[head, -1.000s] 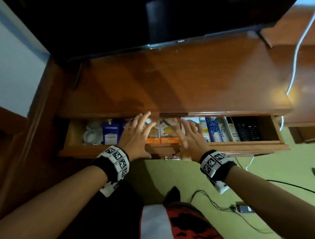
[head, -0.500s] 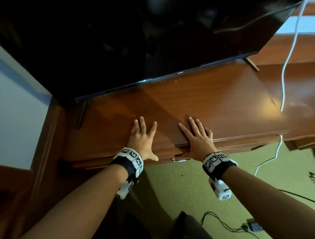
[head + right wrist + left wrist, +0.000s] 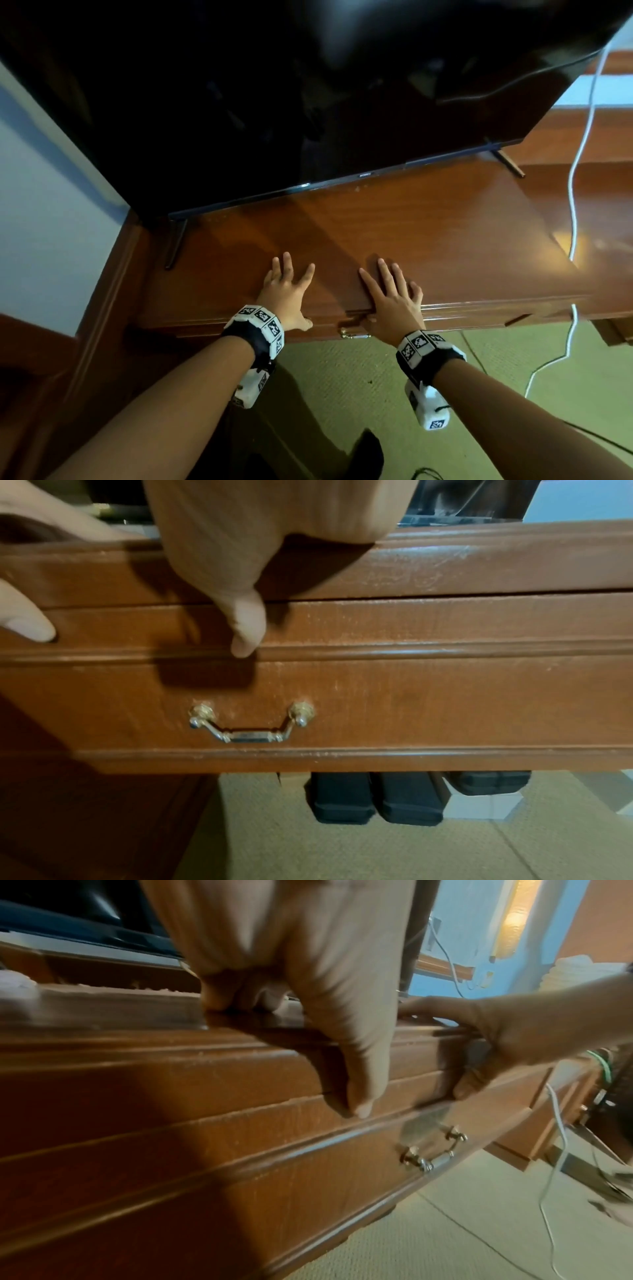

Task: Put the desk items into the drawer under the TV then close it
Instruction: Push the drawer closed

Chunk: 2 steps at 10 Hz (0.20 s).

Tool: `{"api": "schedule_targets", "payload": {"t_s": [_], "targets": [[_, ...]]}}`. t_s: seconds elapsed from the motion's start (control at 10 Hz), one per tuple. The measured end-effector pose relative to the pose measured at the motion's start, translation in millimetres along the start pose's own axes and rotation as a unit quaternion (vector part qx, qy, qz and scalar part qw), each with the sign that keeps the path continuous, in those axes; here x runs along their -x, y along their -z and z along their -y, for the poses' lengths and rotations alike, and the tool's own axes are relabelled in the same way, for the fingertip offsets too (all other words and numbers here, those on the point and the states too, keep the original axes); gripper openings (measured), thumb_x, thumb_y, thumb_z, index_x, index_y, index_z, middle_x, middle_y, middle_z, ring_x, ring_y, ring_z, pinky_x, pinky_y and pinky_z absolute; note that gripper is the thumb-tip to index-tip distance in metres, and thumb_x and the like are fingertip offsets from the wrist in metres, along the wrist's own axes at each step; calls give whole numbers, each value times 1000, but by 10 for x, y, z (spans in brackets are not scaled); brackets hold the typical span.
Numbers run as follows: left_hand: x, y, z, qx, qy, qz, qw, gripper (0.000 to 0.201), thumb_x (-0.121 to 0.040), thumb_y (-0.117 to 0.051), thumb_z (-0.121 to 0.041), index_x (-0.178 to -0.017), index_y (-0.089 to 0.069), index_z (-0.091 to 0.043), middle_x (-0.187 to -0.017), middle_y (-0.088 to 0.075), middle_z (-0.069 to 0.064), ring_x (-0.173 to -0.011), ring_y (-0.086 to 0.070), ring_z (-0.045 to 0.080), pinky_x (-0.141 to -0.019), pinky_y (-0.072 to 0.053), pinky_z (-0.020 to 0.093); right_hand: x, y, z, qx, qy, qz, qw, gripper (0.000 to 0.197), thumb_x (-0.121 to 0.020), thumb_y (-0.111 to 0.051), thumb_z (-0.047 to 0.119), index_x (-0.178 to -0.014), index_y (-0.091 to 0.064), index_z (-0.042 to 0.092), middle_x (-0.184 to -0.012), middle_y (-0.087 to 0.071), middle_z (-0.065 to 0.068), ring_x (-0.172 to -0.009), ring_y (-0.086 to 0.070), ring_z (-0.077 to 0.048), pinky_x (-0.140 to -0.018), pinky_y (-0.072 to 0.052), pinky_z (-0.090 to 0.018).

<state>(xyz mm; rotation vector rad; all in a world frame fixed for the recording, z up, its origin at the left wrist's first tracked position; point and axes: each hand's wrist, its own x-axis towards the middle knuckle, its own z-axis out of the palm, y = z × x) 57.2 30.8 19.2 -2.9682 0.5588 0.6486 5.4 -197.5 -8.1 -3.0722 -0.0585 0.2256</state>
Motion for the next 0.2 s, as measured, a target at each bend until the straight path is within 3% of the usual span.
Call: {"api": "schedule_targets", "payload": {"t_s": [0.1, 0.2], "targets": [[46, 124, 129, 137, 3, -4, 991, 91, -77, -61, -60, -150, -11, -39, -158, 18, 0, -147, 11, 28, -116, -18, 50, 140, -13, -54, -17, 47, -41, 998, 100, -66, -46, 68, -150, -3, 35, -159, 9, 1, -147, 2, -28, -110, -24, -58], [274, -97, 266, 292, -17, -139, 946, 52, -74, -51, -61, -117, -61, -33, -147, -27, -22, -141, -29, 10, -111, -35, 37, 496, -230, -280, -54, 114, -76, 989, 114, -57, -66, 61, -150, -5, 36, -160, 3, 6, -146, -6, -20, -98, -44, -50]]}}
